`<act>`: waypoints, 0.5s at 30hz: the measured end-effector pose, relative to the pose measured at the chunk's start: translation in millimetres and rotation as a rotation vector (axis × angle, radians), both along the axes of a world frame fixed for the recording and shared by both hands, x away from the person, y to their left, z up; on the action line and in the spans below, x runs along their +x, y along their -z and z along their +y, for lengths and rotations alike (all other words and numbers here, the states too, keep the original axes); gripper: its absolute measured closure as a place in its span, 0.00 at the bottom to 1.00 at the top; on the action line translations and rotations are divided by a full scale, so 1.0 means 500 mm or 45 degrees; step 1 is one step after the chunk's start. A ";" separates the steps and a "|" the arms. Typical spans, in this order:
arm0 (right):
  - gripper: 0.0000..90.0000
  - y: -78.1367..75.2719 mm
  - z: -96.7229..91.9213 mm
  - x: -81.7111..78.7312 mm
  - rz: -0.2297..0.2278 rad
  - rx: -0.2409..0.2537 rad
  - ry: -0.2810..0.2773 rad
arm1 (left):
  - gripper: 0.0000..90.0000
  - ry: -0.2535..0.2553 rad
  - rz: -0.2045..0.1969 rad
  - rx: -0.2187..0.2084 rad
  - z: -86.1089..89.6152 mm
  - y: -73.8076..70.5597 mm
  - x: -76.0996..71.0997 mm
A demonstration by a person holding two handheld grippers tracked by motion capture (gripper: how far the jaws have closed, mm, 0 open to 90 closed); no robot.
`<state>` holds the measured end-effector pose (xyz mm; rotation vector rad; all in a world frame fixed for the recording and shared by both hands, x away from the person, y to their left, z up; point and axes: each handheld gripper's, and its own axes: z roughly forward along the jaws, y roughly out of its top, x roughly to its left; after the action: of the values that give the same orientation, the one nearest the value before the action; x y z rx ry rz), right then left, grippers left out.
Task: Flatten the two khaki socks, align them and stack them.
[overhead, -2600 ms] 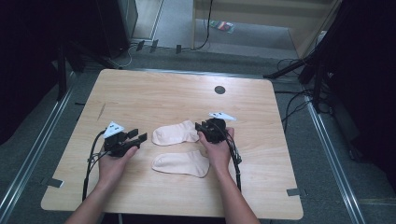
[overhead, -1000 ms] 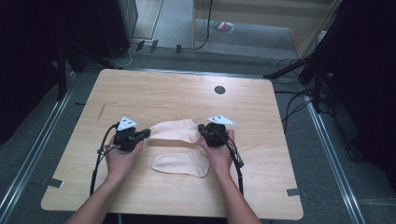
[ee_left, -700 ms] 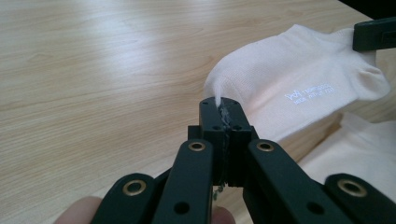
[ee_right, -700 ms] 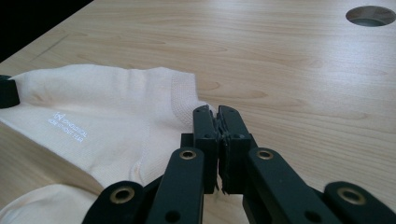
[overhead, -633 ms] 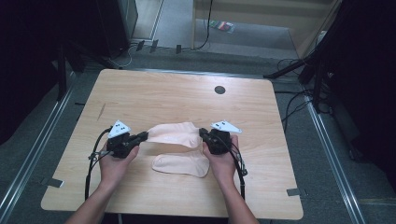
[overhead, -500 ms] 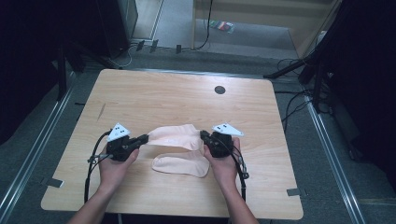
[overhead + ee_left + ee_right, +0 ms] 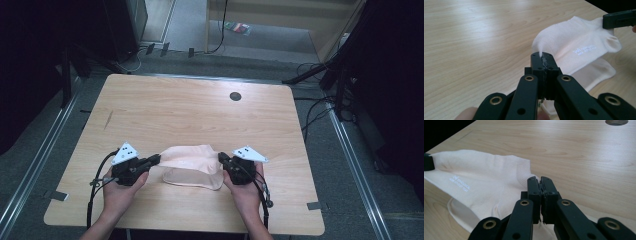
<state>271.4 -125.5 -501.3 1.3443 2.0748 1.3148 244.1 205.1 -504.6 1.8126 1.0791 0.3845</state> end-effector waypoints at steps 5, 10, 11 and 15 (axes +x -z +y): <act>0.98 0.004 -0.009 -0.015 0.007 0.000 -0.004 | 1.00 0.011 0.029 0.009 -0.001 0.016 -0.018; 0.98 0.014 -0.010 -0.028 0.021 -0.028 -0.013 | 1.00 0.025 0.049 0.035 -0.006 0.033 -0.027; 0.98 0.018 -0.011 -0.029 0.025 -0.035 -0.013 | 1.00 0.025 0.045 0.049 -0.007 0.035 -0.028; 0.98 0.033 -0.013 -0.032 0.048 -0.036 -0.012 | 1.00 0.026 0.047 0.064 -0.013 0.044 -0.026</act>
<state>255.4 -132.0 -518.0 1.3591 2.1190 1.2680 230.9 198.5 -526.5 1.8804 1.0841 0.3700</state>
